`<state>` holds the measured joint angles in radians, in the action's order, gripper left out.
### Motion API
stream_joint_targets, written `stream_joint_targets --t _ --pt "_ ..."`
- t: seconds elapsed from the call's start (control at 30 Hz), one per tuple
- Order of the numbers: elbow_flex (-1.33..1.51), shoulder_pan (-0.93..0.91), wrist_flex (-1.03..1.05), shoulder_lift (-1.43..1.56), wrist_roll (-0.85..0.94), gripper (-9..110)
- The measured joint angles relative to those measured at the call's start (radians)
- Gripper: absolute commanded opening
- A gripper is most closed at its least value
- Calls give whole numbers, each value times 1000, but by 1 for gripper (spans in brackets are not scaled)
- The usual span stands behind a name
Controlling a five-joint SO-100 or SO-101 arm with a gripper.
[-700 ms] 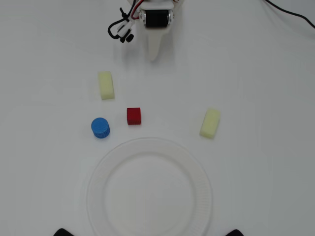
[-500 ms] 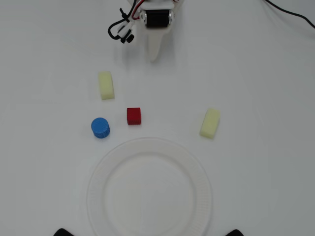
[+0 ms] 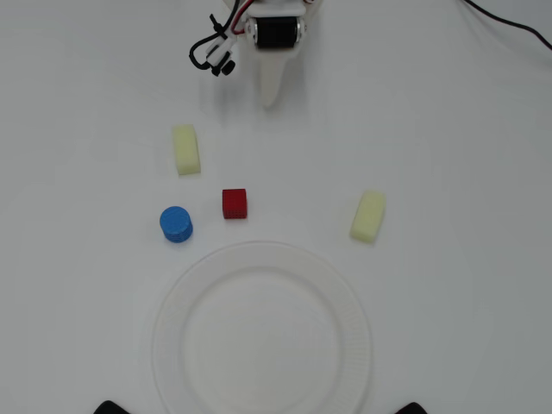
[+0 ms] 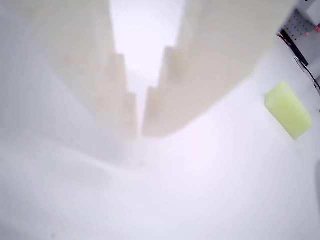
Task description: Grasp a red block and put it in the dish.
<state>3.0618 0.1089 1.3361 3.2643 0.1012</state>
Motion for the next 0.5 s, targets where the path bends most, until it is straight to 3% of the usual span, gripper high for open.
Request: stream_joint_targets --t 0.4,0.5 --pt "-120 -31 -6 -29 54 0" --pt "-247 -38 -18 -233 41 0"
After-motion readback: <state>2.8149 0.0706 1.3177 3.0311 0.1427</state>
